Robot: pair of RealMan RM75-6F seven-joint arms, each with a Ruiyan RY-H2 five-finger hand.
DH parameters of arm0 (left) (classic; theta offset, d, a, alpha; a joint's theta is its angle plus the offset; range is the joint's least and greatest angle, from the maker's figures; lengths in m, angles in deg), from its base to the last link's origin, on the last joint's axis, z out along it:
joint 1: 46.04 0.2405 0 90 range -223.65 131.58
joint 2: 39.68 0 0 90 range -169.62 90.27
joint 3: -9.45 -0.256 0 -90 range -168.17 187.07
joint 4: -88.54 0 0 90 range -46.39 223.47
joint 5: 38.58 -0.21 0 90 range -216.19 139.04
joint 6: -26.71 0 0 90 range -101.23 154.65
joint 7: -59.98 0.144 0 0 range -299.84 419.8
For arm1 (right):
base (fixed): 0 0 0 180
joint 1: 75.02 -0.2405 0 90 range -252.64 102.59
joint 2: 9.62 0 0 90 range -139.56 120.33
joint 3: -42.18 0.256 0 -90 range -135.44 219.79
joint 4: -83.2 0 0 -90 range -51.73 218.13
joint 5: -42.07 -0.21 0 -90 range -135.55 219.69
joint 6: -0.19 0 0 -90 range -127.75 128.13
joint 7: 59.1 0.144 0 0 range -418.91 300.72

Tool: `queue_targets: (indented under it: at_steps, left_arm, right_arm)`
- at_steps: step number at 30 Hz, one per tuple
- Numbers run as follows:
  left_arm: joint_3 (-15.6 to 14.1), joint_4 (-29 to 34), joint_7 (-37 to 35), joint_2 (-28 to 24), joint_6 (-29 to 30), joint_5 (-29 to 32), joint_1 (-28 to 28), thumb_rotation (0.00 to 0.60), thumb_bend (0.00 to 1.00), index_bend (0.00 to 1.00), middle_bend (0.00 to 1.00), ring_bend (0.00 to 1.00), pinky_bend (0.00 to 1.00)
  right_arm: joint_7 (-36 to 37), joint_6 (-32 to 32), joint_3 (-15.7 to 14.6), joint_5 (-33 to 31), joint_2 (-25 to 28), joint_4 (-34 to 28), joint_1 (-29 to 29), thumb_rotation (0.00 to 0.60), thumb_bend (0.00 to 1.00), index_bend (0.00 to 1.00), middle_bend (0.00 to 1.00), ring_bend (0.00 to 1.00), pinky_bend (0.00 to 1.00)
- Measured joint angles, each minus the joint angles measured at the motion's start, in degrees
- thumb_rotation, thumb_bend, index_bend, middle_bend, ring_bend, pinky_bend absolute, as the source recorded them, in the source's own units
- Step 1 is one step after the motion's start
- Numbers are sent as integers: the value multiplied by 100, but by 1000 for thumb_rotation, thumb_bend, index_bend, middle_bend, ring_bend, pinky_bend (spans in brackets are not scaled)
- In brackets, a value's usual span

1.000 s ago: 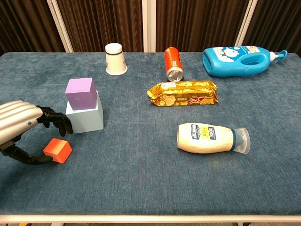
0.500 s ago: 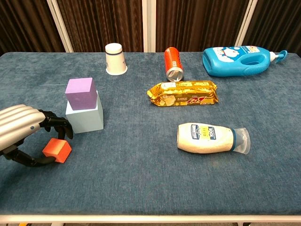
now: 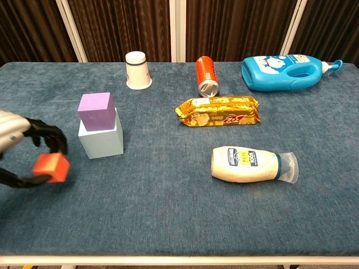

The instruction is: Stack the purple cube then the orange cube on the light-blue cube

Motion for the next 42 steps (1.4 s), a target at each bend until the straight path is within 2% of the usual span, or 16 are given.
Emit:
queue_targets:
  at_steps: [6,12,20,29,36,42]
  left_arm:
    - [102,663,346,-889,75,228,81,600,333,486,640,432,446]
    - [584,1204,558,-1533,1,705,1,600,333,486,640,432,446]
    - [1025,2007,541,-2110,-712,988,-540,600,333,486,640,432,439]
    - [1348,2257,603,-2067,-1549,1239,-1243,600,333,486,640,431,437]
    - [1446,2416,1034,-1886,-1630,1496,-1380,600,333,486,640,431,438]
    - [1529,2527,1350,-1675,-1729,2042,-1464,600,333,486,641,432,438]
  right_arm:
    - [21,-13,-3,8,8,2,8,600,231,39,88,0,0]
    - [-16,10,-3,-14,-8,5,0,600,230,39,88,0,0]
    - [-53,29,2,-23,-12,-9,-16,600,231,39,88,0,0]
    - [-34,35,-1,-32,-12,6,-15,600,230,39,89,0,0]
    - [-28,32,-2,-22,-12,5,-16,600,230,39,89,0,0]
    - [-27,62,4,-43,0,-5,-30,600,231,39,89,0,0]
